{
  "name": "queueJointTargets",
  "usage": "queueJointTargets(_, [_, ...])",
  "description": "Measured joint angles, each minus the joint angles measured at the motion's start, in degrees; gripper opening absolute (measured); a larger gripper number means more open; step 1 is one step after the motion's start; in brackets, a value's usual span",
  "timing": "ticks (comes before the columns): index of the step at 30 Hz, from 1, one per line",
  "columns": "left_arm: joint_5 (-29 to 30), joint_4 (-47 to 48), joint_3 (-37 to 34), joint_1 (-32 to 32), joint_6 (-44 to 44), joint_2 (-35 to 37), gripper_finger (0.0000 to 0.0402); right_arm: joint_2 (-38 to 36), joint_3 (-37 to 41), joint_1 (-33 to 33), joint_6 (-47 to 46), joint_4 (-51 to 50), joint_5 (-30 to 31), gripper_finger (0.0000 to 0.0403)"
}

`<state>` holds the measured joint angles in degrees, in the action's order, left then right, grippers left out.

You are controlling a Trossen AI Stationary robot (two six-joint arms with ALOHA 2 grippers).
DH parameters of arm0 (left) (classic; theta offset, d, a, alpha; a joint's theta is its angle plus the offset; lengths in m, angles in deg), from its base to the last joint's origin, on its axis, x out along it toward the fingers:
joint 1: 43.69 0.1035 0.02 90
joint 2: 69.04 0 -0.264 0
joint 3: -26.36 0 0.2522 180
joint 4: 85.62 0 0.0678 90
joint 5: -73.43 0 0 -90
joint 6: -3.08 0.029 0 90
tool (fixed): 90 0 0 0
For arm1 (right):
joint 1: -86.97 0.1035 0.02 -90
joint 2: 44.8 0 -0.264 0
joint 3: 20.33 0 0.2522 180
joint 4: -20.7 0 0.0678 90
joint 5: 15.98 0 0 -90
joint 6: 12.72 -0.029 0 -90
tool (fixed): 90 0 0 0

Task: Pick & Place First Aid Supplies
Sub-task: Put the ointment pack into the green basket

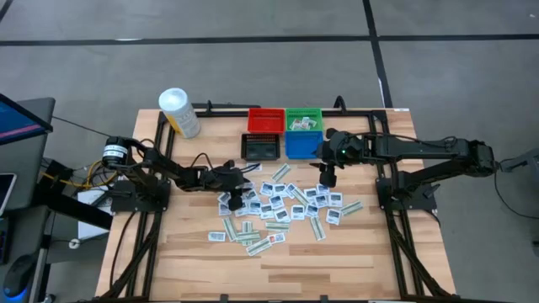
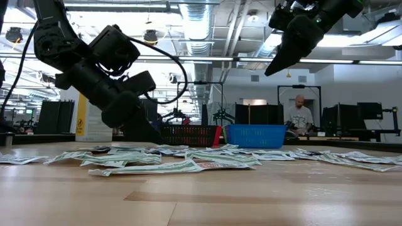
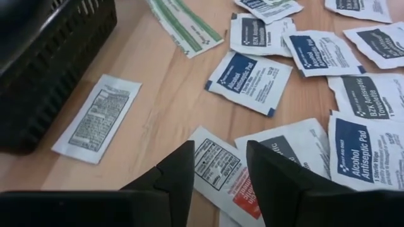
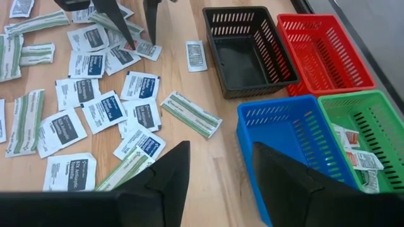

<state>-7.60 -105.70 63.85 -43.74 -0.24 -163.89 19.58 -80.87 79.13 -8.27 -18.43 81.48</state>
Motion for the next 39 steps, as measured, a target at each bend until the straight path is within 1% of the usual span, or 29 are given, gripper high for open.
queueJointTargets(9, [0.1,0.4,0.3,0.0,-2.1,0.0,0.02,0.0,0.0,0.0,0.6,0.0,0.0,0.0162])
queueJointTargets(11, [1.4,0.4,0.7,0.0,-1.8,0.0,0.0211,0.0,0.0,0.0,0.9,0.0,0.0,0.0163])
queueJointTargets(14, [5.0,0.6,0.7,0.0,-1.6,0.0,0.0222,0.0,0.0,0.0,1.5,0.0,0.0,0.0164])
queueJointTargets(16, [6.0,1.0,0.7,0.3,-1.0,0.0,0.0226,0.0,0.0,0.0,1.5,0.0,0.0,0.0164])
queueJointTargets(18, [5.6,1.3,0.7,0.4,-0.1,0.0,0.0227,0.0,0.0,0.0,1.5,-0.2,-0.1,0.0164])
queueJointTargets(23, [1.3,1.9,0.7,0.4,0.0,0.0,0.022,0.0,0.0,0.0,1.5,-1.1,-0.1,0.0167])
queueJointTargets(39, [1.8,5.0,0.6,0.5,-0.4,0.1,0.0194,0.0,0.1,0.0,0.1,-1.3,-0.1,0.0169])
